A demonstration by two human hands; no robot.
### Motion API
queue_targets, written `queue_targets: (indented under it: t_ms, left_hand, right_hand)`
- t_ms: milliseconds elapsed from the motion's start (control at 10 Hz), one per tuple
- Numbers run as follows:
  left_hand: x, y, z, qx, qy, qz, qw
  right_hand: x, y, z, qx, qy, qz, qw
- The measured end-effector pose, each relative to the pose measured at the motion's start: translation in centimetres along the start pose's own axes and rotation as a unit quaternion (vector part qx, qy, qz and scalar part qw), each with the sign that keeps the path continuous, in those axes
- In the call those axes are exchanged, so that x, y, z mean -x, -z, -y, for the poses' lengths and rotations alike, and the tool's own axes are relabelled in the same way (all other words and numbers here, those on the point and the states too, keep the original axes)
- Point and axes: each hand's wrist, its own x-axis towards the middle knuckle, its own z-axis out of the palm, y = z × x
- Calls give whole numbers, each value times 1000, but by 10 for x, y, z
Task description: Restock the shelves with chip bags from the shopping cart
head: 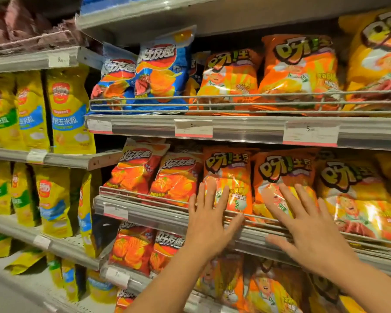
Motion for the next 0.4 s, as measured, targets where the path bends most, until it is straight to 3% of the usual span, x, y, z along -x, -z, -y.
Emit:
queue_targets:
  t_ms: [200,400]
  left_hand:
    - [2,-17,5,-43,-23,-50,998]
    - [14,39,-12,-52,2,152,987]
  right_hand:
    - [-3,-19,0,-14,-11,5,1000]
    - [4,14,7,-33,-7,101,994]
